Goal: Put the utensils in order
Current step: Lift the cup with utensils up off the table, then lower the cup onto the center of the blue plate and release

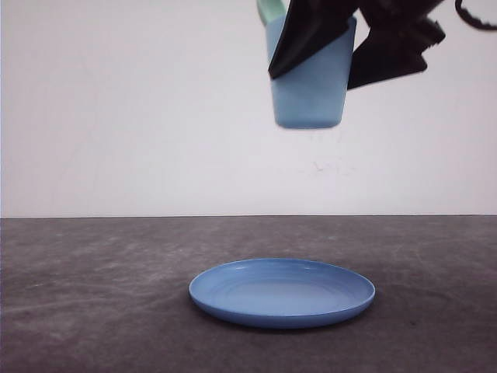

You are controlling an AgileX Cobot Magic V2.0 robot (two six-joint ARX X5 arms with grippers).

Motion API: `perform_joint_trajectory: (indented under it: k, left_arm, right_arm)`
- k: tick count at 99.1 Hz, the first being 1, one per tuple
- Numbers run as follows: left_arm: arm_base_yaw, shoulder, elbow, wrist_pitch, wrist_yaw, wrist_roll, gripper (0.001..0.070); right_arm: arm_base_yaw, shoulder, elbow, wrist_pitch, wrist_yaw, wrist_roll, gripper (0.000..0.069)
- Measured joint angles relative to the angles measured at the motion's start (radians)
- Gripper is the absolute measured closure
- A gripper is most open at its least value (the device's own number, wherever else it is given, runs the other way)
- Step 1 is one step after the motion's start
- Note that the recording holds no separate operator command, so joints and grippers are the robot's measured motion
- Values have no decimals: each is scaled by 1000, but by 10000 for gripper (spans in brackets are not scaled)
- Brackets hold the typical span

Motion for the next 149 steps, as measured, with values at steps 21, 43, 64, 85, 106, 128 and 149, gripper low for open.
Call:
perform_joint_trajectory:
  k: [21,43,64,85,106,128,149]
  left_arm:
    - [0,0,0,0,0,0,429]
    - [0,0,0,0,0,1,429]
    - [0,0,0,-1,0,1,429]
    - [0,0,0,-18,0,1,429]
    - [0,0,0,-29,0,5,429]
    - [0,0,0,-29,0,9,429]
    - [0,0,0,-29,0,15,429]
  right_arm:
    - [45,6,-153,193,14,10,238]
    - [78,96,-256,354,34,31,239]
    - [91,248,-262,487,35,40,239]
    - [94,377,-262,585,37,65,239]
    - [94,427,-262,637,57,77,244]
    - [94,430,-262,643,52,79,221]
    - [94,430,-262,642,30,81,18]
